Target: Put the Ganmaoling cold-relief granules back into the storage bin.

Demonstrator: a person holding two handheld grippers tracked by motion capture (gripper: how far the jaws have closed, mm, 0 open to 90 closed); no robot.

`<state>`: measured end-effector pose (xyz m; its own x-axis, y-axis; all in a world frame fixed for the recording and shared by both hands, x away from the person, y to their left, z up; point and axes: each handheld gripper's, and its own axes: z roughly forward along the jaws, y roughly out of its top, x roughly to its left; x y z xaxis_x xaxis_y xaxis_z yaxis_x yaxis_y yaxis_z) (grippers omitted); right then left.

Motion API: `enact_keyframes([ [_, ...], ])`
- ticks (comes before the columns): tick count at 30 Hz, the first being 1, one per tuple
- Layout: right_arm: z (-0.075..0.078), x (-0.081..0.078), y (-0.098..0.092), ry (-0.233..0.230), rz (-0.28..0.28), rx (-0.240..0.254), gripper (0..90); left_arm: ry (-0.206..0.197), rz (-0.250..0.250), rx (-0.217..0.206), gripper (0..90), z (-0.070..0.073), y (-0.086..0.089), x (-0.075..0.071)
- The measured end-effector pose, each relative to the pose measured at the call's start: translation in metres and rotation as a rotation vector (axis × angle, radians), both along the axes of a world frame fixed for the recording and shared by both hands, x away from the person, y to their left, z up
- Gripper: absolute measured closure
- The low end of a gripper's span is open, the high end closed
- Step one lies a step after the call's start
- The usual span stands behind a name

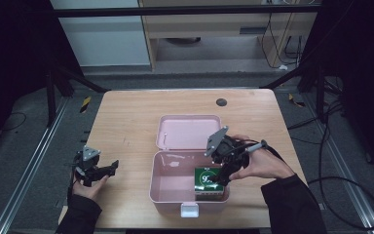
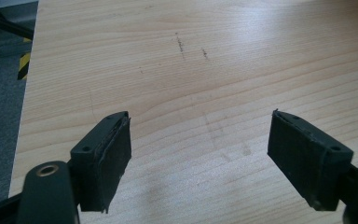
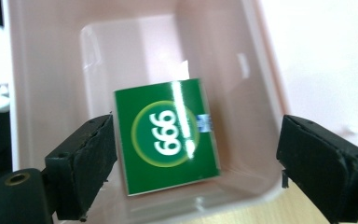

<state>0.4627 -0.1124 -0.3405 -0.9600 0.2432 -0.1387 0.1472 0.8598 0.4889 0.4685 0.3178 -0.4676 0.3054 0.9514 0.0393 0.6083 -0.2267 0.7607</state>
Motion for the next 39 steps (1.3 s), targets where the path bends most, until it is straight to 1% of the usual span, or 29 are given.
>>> enact_keyframes([
  [2,0.006,-0.001,-0.006,-0.036,-0.031,0.022,10.2,0.000,0.001,0.000,20.7,0.000,0.000,0.000],
  [3,0.010,-0.003,-0.011,-0.073,-0.058,0.038,8.4,0.000,0.001,-0.001,20.7,0.000,0.000,0.000],
  [4,0.010,-0.003,-0.011,-0.073,-0.058,0.038,8.4,0.000,0.001,-0.001,20.7,0.000,0.000,0.000],
  [5,0.013,-0.004,-0.014,-0.090,-0.066,0.049,8.3,0.000,0.001,-0.002,20.7,0.000,0.000,0.000],
  [6,0.017,-0.006,-0.022,-0.109,-0.098,0.081,8.3,0.000,0.001,-0.001,20.8,0.000,0.000,0.000],
  [7,0.018,-0.006,-0.026,-0.115,-0.115,0.102,8.3,0.000,0.001,-0.001,20.8,0.000,0.000,0.000],
  [8,0.018,-0.006,-0.026,-0.115,-0.115,0.102,8.3,0.000,0.000,0.000,20.8,0.000,0.000,0.000],
  [9,0.020,-0.007,-0.035,-0.147,-0.158,0.125,7.7,0.000,0.000,-0.001,20.8,0.000,0.000,0.000],
  [11,0.021,-0.008,-0.045,-0.167,-0.212,0.161,7.1,0.001,0.000,-0.001,20.8,0.000,0.000,0.000],
  [12,0.021,-0.008,-0.045,-0.167,-0.212,0.161,7.1,0.001,0.000,-0.001,20.8,0.000,0.000,0.000],
  [13,0.021,-0.008,-0.050,-0.179,-0.235,0.180,6.4,0.001,0.000,0.000,20.8,0.000,0.000,0.000],
  [14,0.020,-0.009,-0.060,-0.206,-0.287,0.224,5.9,0.002,0.000,0.001,20.8,0.000,0.000,0.000],
  [18,0.013,-0.012,-0.081,-0.226,-0.374,0.314,7.2,0.003,-0.001,0.003,20.8,0.000,-0.001,0.000],
  [19,0.013,-0.012,-0.081,-0.226,-0.374,0.314,7.2,0.003,-0.002,0.003,20.8,0.000,-0.001,0.000],
  [20,0.007,-0.013,-0.090,-0.235,-0.419,0.355,7.2,0.003,-0.002,0.003,20.9,0.000,-0.001,0.000],
  [21,0.004,-0.013,-0.095,-0.240,-0.441,0.371,6.7,0.003,-0.002,0.003,21.0,0.000,-0.001,0.000],
  [22,0.004,-0.013,-0.095,-0.240,-0.441,0.371,6.7,0.003,-0.002,0.003,21.0,0.000,-0.001,0.000],
  [23,0.001,-0.014,-0.098,-0.243,-0.464,0.389,6.0,0.004,-0.003,0.003,21.0,0.000,-0.001,0.000],
  [24,-0.006,-0.016,-0.105,-0.260,-0.506,0.428,5.8,0.003,-0.003,0.003,21.0,0.000,-0.002,0.000],
  [25,-0.010,-0.016,-0.108,-0.265,-0.532,0.443,6.0,0.003,-0.004,0.003,21.0,0.000,-0.002,0.000],
  [26,-0.010,-0.016,-0.108,-0.265,-0.532,0.443,6.0,0.003,-0.004,0.002,21.0,0.000,-0.002,0.000],
  [27,-0.019,-0.015,-0.114,-0.266,-0.584,0.471,6.2,0.003,-0.005,0.002,21.2,0.000,-0.002,0.000],
  [32,-0.044,-0.010,-0.129,-0.249,-0.717,0.518,6.4,0.003,-0.004,0.000,22.4,0.000,-0.001,-0.001],
  [33,-0.044,-0.010,-0.129,-0.249,-0.717,0.518,6.4,0.003,-0.006,0.000,22.4,0.000,-0.001,-0.001],
  [34,-0.051,-0.007,-0.135,-0.236,-0.764,0.528,6.4,0.002,-0.008,0.000,23.4,0.001,-0.001,-0.001],
  [35,-0.051,-0.007,-0.135,-0.236,-0.764,0.528,6.4,0.002,-0.008,0.000,24.0,0.001,-0.001,-0.001],
  [37,-0.058,-0.006,-0.141,-0.243,-0.803,0.538,6.6,-0.002,-0.008,0.000,24.5,0.001,-0.001,-0.001],
  [38,-0.066,-0.005,-0.146,-0.243,-0.831,0.558,6.7,-0.002,-0.007,-0.002,24.9,0.001,-0.001,-0.001],
  [39,-0.071,-0.004,-0.148,-0.249,-0.844,0.562,6.7,-0.001,-0.008,-0.002,25.0,0.001,-0.001,-0.001],
])
